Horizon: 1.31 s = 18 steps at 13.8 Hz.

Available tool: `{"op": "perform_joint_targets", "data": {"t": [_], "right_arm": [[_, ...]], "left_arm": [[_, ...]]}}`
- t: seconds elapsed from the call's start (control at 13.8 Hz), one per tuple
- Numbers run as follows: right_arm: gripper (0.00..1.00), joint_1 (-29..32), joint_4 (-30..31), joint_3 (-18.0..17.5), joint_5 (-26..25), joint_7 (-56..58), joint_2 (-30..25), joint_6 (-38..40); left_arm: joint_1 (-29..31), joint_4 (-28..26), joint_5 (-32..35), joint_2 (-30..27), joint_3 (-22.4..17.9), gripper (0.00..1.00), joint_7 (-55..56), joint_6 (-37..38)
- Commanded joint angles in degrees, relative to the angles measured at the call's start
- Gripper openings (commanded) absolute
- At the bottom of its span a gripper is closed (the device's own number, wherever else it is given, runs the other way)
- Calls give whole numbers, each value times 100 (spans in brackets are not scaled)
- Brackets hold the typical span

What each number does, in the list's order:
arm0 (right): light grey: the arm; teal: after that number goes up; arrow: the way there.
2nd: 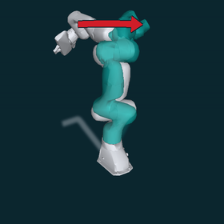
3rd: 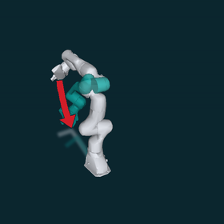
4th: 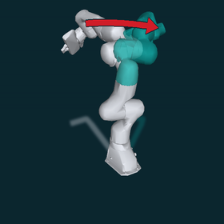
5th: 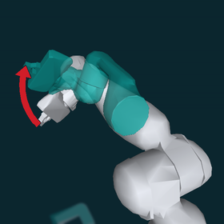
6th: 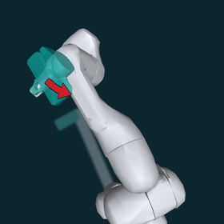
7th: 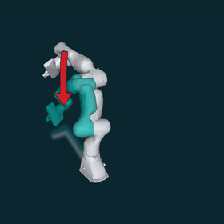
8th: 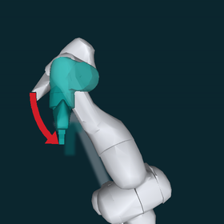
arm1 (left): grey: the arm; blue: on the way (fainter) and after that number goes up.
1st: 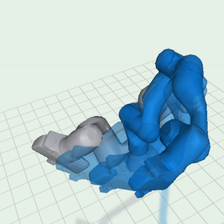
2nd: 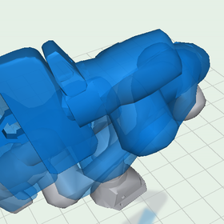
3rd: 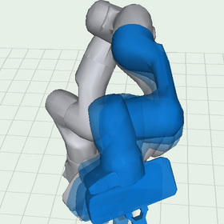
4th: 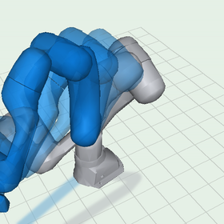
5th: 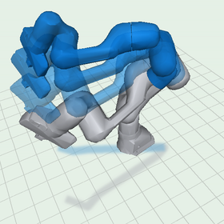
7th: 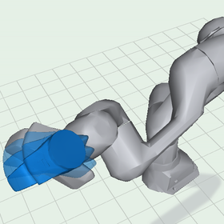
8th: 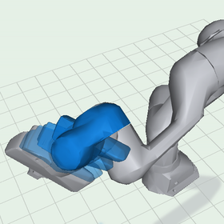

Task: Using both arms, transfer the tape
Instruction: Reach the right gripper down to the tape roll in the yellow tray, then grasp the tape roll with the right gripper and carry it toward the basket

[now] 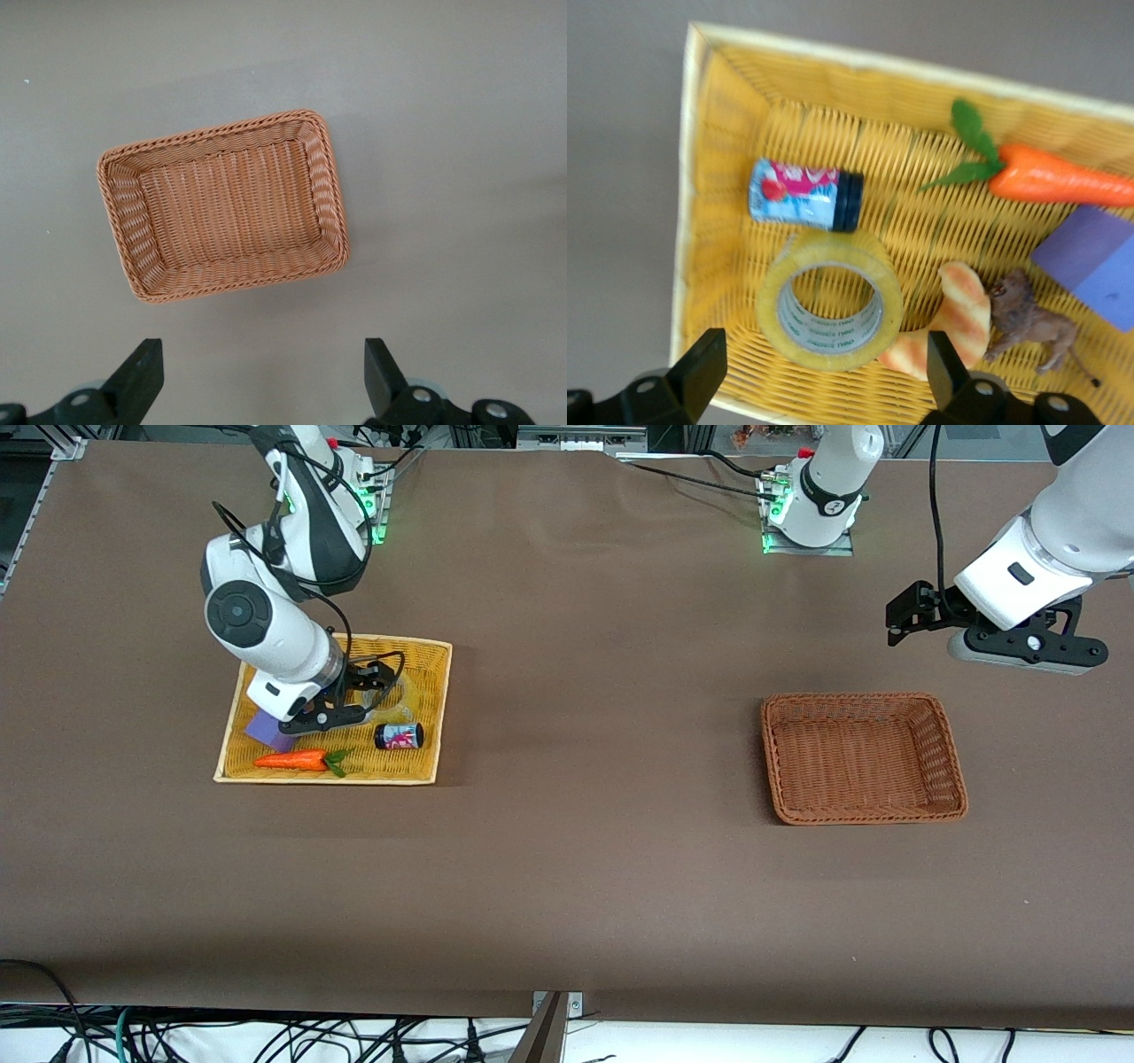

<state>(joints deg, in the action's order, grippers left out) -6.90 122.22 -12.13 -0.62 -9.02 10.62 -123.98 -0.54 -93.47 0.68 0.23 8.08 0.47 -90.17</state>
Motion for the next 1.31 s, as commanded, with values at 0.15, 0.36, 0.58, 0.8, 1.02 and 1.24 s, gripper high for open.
{"op": "perform_joint_targets", "data": {"t": [0.15, 0.36, 0.58, 0.8, 1.02, 1.24], "right_arm": [[100, 48, 803, 70, -26, -73, -26, -715], [100, 49, 794, 334, -70, 146, 317, -1092], [99, 57, 803, 413, -70, 164, 713, -1550], [88, 57, 812, 405, -70, 112, 801, -1559], [48, 49, 795, 405, -61, 42, 846, -1524], [8, 13, 550, 230, -44, -283, 714, -1043]], "left_arm": [[19, 285, 152, 170, 0, 100, -91, 105], [10, 303, 152, 196, 0, 100, -56, 105], [1, 321, 152, 214, 9, 100, -48, 105], [10, 321, 144, 214, 0, 100, -73, 105], [10, 321, 152, 214, 0, 100, -74, 105], [-52, 338, 152, 214, 27, 100, -4, 96]]}}
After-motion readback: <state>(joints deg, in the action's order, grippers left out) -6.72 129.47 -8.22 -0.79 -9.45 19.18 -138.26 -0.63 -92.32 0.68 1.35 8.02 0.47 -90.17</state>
